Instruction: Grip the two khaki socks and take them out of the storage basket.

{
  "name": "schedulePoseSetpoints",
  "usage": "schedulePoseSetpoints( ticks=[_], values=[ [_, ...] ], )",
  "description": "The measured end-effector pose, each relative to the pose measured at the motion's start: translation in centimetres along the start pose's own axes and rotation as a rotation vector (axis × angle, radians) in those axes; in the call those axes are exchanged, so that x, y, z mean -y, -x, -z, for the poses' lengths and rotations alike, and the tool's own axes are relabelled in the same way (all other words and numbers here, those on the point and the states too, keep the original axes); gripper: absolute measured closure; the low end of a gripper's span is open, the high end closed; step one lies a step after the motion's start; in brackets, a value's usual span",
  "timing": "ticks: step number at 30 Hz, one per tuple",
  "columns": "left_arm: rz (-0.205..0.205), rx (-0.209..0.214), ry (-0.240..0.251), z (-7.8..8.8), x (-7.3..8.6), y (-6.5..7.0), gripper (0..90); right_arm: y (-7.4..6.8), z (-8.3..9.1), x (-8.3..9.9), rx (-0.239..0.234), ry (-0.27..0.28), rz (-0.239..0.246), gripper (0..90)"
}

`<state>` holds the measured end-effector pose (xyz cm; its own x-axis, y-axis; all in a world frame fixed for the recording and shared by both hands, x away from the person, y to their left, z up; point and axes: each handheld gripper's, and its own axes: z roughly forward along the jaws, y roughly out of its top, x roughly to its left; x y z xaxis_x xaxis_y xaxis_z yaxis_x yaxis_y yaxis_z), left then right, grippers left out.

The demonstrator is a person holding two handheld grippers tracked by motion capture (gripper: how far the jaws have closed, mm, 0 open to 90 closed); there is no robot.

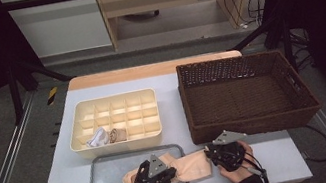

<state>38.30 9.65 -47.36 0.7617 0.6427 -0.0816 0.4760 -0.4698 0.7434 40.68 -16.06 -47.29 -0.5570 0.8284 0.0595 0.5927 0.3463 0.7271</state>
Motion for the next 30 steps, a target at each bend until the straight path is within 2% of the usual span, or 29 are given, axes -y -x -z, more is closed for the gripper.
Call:
schedulePoseSetpoints(
  ticks=[1,3,7,10,13,15,17,19,21,25,30],
  values=[
    [0.0,0.0,0.0,0.0,0.0,0.0,86.4,-0.1,-0.2,0.0,-0.015,0.002,-0.001,73.1],
    [0.0,0.0,0.001,0.0,0.0,0.0,86.2,0.0,-0.1,0.0,-0.051,0.042,-0.015,68.6],
    [-0.001,-0.004,0.002,0.0,0.0,0.0,86.1,0.9,1.1,0.1,-0.067,0.103,-0.06,66.2],
    [-0.002,-0.005,0.003,0.0,0.0,0.1,86.1,1.6,1.4,0.8,-0.052,0.086,-0.091,65.9],
    [-0.002,-0.007,0.004,0.0,0.1,0.1,86.1,1.6,0.8,1.3,-0.076,0.06,-0.108,68.4],
    [-0.002,-0.008,0.004,0.0,0.1,0.1,86.2,1.3,0.3,1.3,-0.107,0.043,-0.115,74.9],
    [-0.001,-0.008,0.004,0.0,0.1,0.1,86.1,1.0,0.1,1.0,-0.118,0.025,-0.099,83.4],
    [-0.001,-0.007,0.003,0.0,0.0,0.1,86.1,0.7,0.3,0.6,-0.12,0.035,-0.073,86.8],
    [-0.001,-0.007,0.003,0.0,0.0,0.1,86.2,0.3,1.0,0.1,-0.136,0.065,-0.063,87.5],
    [-0.002,-0.008,0.002,0.0,0.0,0.1,86.1,-1.0,1.9,-0.9,-0.177,0.131,-0.013,87.4],
    [-0.006,-0.01,0.001,0.0,0.0,0.1,86.1,-3.1,1.0,-1.2,-0.211,0.1,0.06,85.0]
  ],
)
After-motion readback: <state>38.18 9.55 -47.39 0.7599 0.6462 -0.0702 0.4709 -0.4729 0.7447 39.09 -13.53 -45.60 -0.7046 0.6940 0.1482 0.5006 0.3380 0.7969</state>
